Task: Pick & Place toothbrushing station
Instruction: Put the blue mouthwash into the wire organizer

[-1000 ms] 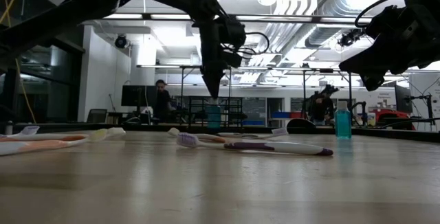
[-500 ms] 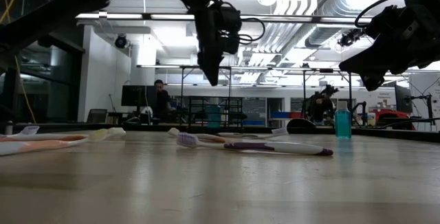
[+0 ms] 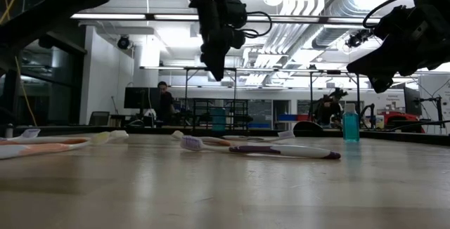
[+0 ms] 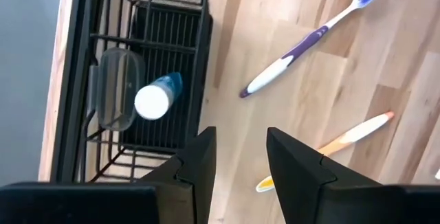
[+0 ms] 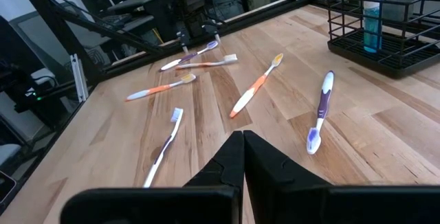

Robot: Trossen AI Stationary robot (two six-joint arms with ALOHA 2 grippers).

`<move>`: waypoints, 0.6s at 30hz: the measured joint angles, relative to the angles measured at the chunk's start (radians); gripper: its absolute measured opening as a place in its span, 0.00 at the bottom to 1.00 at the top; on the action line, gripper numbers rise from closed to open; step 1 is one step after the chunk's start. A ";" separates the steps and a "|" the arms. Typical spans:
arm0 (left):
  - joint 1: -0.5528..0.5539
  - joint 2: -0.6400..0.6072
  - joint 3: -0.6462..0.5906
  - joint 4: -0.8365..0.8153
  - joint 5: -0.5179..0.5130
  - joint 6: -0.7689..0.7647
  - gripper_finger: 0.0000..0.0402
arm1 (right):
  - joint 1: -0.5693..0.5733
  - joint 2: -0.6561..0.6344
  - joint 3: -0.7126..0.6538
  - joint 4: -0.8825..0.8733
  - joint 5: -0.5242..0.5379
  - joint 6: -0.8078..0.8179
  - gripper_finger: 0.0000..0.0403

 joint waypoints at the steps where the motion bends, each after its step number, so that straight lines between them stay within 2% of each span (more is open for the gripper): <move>1: 0.001 -0.001 0.000 0.001 0.000 -0.001 0.31 | 0.000 0.000 0.000 0.000 0.000 0.000 0.00; 11: -0.009 -0.011 0.000 -0.003 -0.002 -0.025 0.31 | 0.000 0.000 0.000 0.000 0.000 0.000 0.00; 18: -0.010 -0.011 0.000 -0.082 0.015 -0.103 0.31 | 0.000 0.000 0.000 0.000 0.000 0.000 0.00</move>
